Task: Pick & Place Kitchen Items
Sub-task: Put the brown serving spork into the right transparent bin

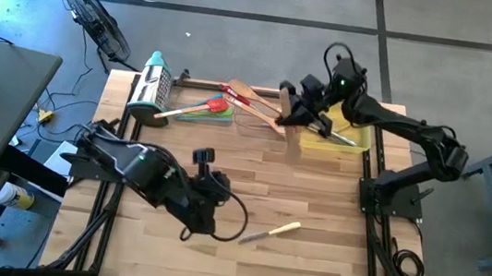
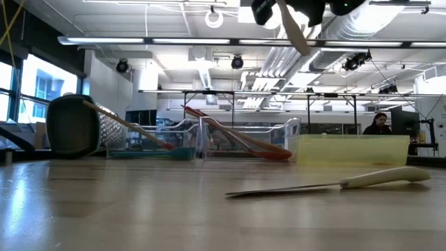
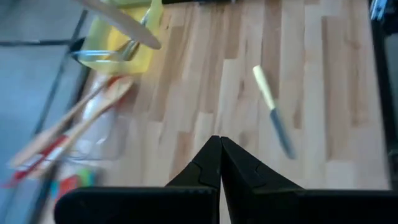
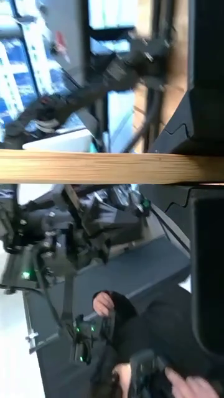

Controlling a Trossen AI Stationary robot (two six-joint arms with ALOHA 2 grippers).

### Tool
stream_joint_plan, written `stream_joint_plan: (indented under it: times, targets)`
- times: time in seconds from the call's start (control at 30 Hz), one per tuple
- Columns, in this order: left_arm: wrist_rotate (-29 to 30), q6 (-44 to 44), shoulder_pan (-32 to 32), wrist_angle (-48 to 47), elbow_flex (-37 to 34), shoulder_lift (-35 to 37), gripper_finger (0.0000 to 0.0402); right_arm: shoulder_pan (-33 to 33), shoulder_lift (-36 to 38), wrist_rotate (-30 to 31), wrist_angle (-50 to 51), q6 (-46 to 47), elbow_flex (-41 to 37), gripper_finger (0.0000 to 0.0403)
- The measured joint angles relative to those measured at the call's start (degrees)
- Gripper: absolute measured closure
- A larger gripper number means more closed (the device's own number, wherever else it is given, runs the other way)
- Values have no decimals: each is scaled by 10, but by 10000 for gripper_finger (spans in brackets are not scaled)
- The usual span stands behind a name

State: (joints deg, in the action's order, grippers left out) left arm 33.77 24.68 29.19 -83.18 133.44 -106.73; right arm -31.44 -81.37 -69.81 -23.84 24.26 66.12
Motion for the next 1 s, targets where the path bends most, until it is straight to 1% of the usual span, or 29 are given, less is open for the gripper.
stream_joint_plan:
  times: [0.07, 0.2, 0.3, 0.4, 0.53, 0.63, 0.7, 0.83, 1.0]
  targets:
    - [16, -24, 0, -18, 0, 10, 402, -7, -15, -6, 1, 5, 36, 385]
    - [66, -64, -9, -51, 0, 33, 402, -23, -49, -39, 1, 26, 121, 385]
    - [72, -88, -30, -69, 0, 45, 402, -37, -84, -54, 5, 31, 186, 385]
    - [43, -104, -58, -69, 0, 51, 402, -54, -127, -63, 9, 32, 247, 385]
    - [-36, -114, -93, -69, 0, 55, 402, -78, -201, -95, 34, 32, 320, 385]
    - [-96, -127, -112, -69, 0, 54, 402, -97, -259, -119, 44, 32, 348, 385]
    - [-121, -129, -121, -69, 0, 54, 402, -108, -291, -133, 44, 35, 352, 385]
    - [-133, -139, -128, -68, 0, 54, 402, -127, -340, -168, 45, 42, 352, 385]
    - [-111, -172, -132, -68, 0, 54, 402, -133, -369, -173, 51, 27, 352, 384]
